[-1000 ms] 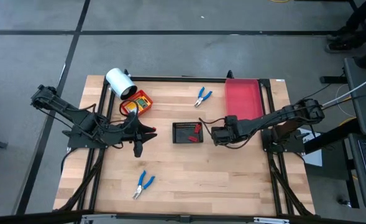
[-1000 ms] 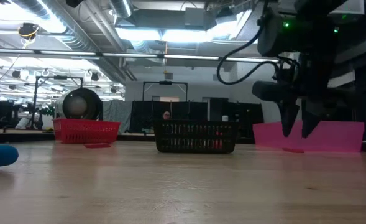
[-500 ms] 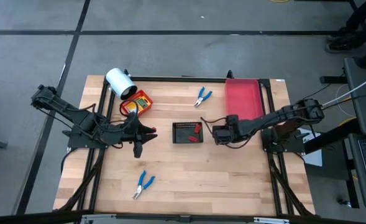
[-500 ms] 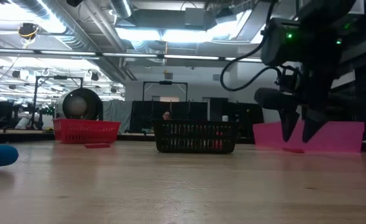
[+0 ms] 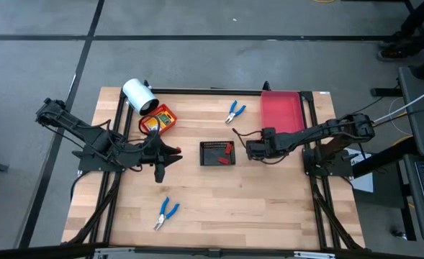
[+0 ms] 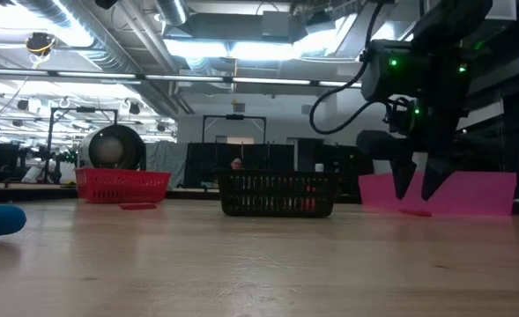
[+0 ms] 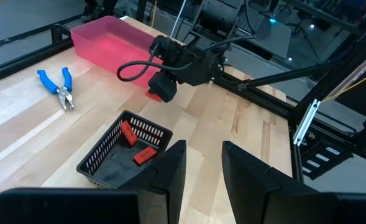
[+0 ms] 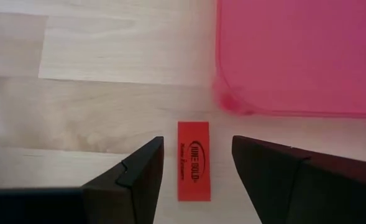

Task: Pick & Place School Supplies
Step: Put the red eraser into the black bin

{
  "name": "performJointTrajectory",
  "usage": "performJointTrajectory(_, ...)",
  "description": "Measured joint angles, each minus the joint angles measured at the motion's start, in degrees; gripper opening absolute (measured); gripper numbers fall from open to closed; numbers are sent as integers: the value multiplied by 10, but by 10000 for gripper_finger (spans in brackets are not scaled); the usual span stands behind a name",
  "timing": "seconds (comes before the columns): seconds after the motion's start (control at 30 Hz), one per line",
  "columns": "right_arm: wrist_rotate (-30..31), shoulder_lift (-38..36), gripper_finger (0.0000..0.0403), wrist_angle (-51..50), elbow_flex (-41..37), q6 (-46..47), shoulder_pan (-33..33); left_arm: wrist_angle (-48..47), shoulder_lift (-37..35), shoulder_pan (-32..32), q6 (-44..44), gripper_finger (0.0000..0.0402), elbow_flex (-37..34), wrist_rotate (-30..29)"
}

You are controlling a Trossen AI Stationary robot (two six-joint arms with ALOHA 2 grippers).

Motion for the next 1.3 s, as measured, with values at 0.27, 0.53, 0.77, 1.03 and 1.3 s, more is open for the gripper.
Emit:
performJointTrajectory(0.27, -16, 0, 194, 9, -1, 0, 0, 0, 0, 0, 2, 100, 0, 0)
performJointTrajectory(0.53, -52, 0, 195, 49, -40, 3, 3, 3, 0, -2, 6, 100, 0, 1)
performJointTrajectory(0.77, -47, 0, 195, 58, -42, 2, 5, 3, 0, -2, 6, 100, 0, 1)
performJointTrajectory(1.03, -45, 0, 184, 65, -42, 2, 4, 3, 0, -2, 6, 100, 0, 2)
performJointTrajectory(1.3, -49, 0, 122, 70, -42, 2, 4, 5, 0, -2, 6, 100, 0, 2)
